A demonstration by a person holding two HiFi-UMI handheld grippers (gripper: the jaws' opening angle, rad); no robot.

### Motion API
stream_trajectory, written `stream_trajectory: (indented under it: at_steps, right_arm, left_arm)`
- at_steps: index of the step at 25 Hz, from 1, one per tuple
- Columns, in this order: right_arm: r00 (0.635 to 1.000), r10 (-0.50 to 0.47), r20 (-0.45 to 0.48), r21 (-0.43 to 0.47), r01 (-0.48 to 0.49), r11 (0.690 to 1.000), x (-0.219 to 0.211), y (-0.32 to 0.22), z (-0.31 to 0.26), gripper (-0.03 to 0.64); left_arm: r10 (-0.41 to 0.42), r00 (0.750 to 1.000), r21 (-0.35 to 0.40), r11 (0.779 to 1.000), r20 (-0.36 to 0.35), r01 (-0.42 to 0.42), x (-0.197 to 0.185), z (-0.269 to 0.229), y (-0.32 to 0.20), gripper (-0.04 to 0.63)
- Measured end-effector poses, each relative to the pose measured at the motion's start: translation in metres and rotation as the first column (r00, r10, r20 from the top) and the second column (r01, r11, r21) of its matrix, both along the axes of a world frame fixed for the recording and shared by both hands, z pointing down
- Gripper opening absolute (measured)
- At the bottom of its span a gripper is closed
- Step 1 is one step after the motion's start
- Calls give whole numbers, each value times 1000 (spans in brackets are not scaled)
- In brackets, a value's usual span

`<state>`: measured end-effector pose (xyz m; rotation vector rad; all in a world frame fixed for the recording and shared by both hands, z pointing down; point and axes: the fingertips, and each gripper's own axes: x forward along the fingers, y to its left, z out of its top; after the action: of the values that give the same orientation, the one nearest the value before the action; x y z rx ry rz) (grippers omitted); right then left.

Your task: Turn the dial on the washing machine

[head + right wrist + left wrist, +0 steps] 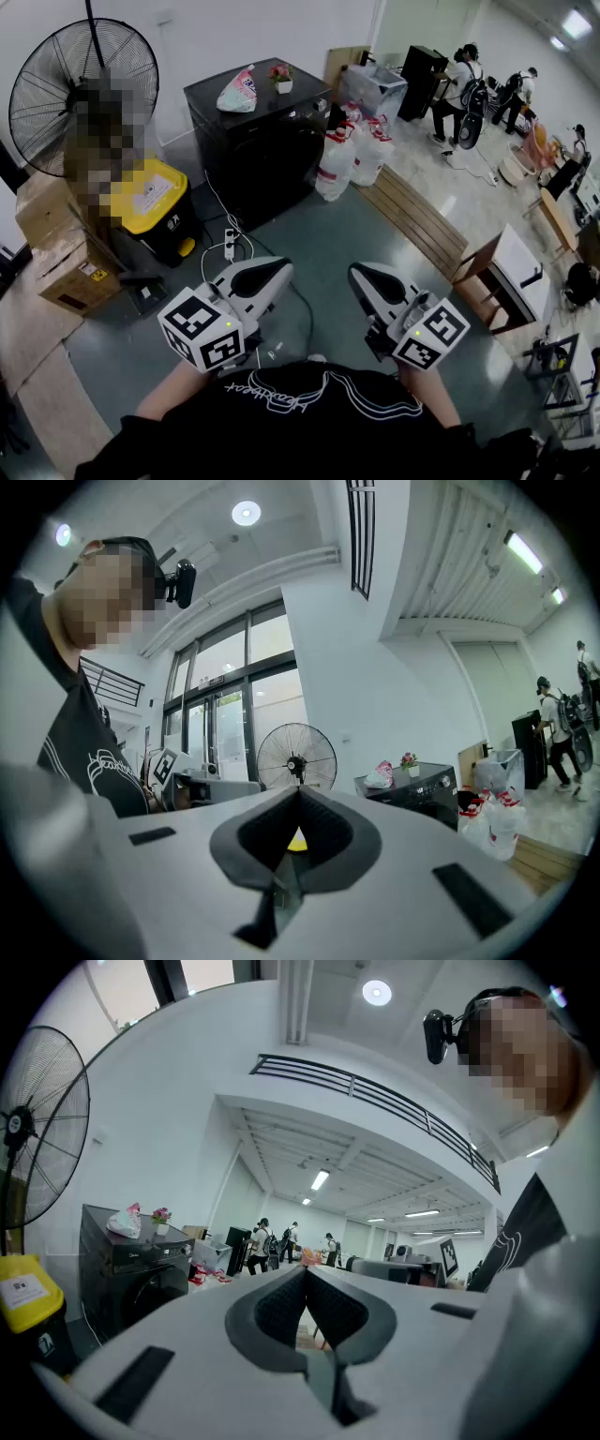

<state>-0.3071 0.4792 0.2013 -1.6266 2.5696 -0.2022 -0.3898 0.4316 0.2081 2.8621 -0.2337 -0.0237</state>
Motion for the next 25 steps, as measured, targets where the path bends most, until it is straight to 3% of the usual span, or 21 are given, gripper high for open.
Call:
stream_trajectory:
  at_steps: [10, 17, 21, 25]
  right_arm:
    - [1000, 15, -17, 1, -15, 1000, -6, 1, -4, 3]
    - [997, 76, -11, -10, -76, 997, 7, -2, 1, 5]
    - [996, 80, -26, -26, -81, 996, 15, -8, 7, 122]
    - [995, 94, -29, -35, -95, 995, 34, -22, 16, 198]
  left_arm:
    - [14, 1000, 1, 1000, 3, -14, -6, -4, 0, 5]
    - [16, 1000, -6, 1000, 0, -16, -4, -3, -4, 5]
    - [6, 1000, -15, 1000, 3, -6, 2, 0, -12, 5]
    - [-9, 1000, -22, 1000, 15, 9, 16, 6, -25, 5]
